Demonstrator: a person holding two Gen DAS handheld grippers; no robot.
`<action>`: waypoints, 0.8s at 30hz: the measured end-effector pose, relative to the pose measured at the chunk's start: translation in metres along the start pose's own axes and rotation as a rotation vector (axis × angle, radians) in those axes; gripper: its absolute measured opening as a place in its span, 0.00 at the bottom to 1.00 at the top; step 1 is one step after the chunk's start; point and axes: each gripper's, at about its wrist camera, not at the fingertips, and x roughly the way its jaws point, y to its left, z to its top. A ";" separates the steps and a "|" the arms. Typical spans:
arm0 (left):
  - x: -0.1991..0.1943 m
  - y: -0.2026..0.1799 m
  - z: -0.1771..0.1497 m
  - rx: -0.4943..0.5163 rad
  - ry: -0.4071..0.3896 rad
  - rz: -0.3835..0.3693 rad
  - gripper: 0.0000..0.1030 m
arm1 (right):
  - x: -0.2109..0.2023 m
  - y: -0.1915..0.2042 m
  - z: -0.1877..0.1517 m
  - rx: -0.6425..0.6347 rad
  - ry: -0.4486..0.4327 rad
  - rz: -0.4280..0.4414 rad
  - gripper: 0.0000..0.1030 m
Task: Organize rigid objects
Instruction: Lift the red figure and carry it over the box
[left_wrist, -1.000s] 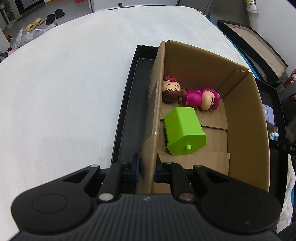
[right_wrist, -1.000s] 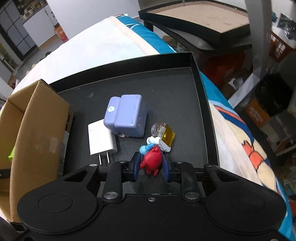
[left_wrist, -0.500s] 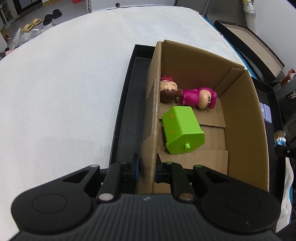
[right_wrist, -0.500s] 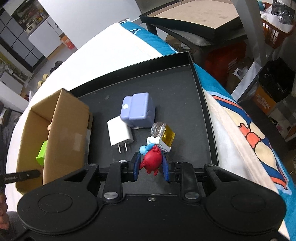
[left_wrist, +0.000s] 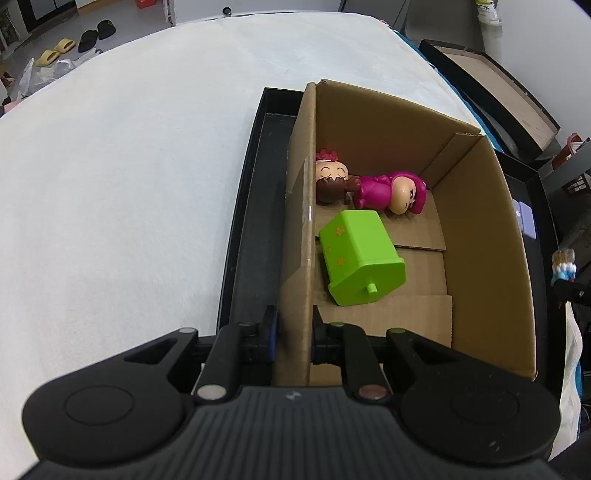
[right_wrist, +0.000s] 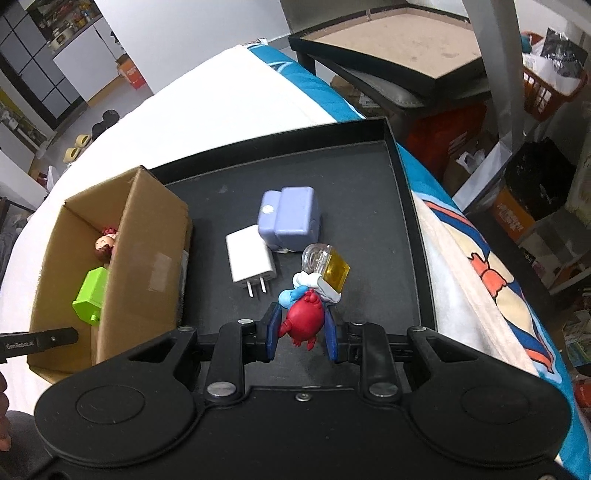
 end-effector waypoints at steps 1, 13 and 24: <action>0.000 0.000 0.000 -0.001 0.000 -0.002 0.14 | -0.002 0.004 0.001 -0.006 -0.004 0.001 0.24; 0.000 0.003 0.000 -0.003 -0.004 -0.028 0.15 | -0.020 0.042 0.017 -0.058 -0.052 -0.005 0.24; 0.000 0.008 -0.001 -0.007 -0.009 -0.056 0.16 | -0.029 0.079 0.026 -0.103 -0.074 0.003 0.24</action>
